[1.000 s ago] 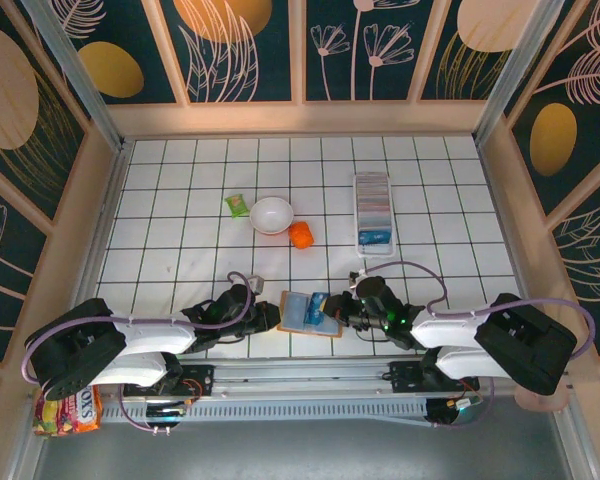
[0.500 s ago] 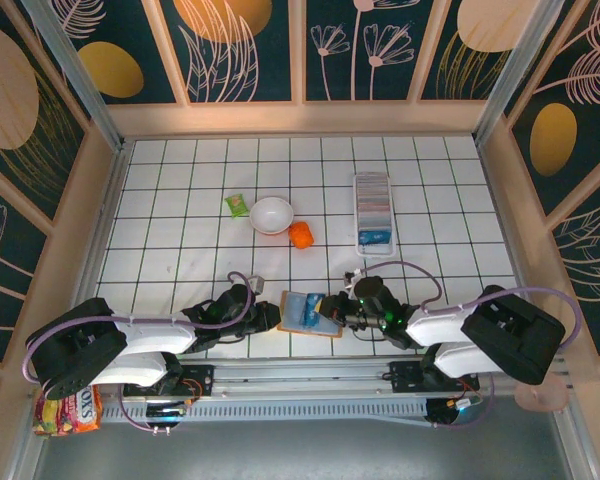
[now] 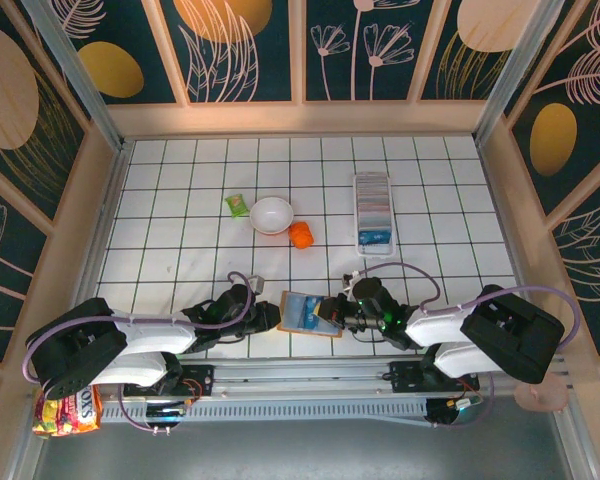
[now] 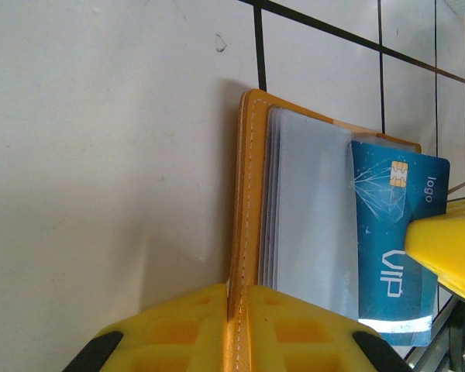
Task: Put the credit cards into the card holder
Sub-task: Insert the credit card into the card slot.
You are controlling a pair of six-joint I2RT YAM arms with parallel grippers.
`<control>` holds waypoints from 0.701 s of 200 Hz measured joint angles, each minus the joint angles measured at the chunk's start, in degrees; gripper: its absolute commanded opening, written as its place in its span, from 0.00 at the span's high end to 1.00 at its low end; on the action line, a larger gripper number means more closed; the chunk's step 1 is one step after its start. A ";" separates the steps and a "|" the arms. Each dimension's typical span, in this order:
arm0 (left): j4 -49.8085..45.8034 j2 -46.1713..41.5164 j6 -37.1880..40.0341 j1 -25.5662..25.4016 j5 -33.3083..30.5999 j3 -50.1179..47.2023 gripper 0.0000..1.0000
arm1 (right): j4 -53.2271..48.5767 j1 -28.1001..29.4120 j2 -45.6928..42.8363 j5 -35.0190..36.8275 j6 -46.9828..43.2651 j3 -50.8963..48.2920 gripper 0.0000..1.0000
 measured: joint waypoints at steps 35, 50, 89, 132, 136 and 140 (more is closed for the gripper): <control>-0.20 0.37 0.00 -0.02 0.02 0.37 0.85 | -1.73 0.02 -1.40 -0.52 -0.02 0.15 1.00; -0.26 0.37 0.00 -0.02 0.00 0.42 0.85 | -3.02 0.02 -2.27 -0.50 -0.07 0.15 1.00; -0.35 0.44 0.00 -0.22 -0.24 0.50 0.86 | -5.73 0.11 -3.56 -0.31 -0.20 0.59 1.00; -0.31 0.48 0.00 -0.22 -0.22 0.50 0.85 | -5.57 0.13 -3.63 -0.35 -0.35 0.59 1.00; -0.31 0.48 0.00 -0.22 -0.22 0.50 0.85 | -5.44 0.13 -3.61 -0.39 -0.48 0.59 1.00; -0.31 0.48 0.00 -0.22 -0.22 0.50 0.85 | -5.29 0.13 -3.52 -0.39 -0.59 0.61 1.00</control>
